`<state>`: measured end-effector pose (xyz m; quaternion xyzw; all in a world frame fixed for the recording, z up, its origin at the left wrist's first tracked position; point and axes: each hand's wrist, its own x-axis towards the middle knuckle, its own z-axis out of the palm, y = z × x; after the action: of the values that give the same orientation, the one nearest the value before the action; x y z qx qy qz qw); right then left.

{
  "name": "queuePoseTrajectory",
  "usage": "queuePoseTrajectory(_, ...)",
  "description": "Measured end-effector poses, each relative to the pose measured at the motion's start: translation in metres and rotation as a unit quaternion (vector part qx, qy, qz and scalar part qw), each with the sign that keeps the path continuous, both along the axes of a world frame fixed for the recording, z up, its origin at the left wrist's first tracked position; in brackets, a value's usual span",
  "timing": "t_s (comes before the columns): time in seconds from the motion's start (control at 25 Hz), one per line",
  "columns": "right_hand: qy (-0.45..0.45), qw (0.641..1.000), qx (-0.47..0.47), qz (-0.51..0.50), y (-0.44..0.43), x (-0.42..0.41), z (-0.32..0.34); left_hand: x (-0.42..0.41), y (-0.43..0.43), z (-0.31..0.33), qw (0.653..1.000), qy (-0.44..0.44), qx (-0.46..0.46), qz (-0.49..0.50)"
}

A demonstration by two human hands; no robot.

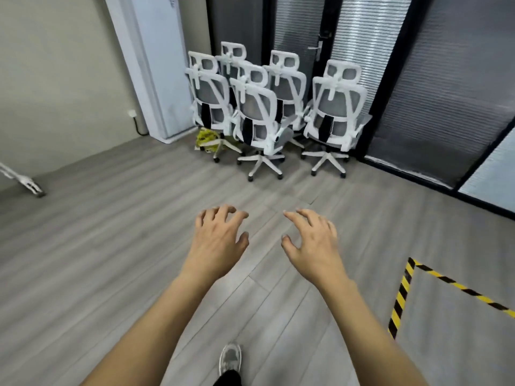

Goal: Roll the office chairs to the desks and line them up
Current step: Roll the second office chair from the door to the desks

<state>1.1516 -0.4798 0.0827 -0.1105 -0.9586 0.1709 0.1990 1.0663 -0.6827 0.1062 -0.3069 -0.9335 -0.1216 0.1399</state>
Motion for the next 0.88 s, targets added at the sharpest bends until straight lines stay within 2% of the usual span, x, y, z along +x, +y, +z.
queuePoseTrajectory(0.36, -0.006, 1.000, -0.014, -0.017, 0.086, -0.326, 0.003, -0.328, 0.080, 0.002, 0.999, -0.034, 0.021, -0.003)
queuePoseTrajectory(0.68, 0.030, 0.999, -0.031, -0.023, 0.204, -0.612, -0.014, -0.618, 0.196, -0.006, 0.999, -0.027, 0.015, -0.013)
queuePoseTrajectory(0.88, 0.019, 0.999, -0.039, -0.002, 0.268, -0.804, -0.005, -0.790, 0.256, -0.004, 0.999, -0.038, 0.022, 0.001)
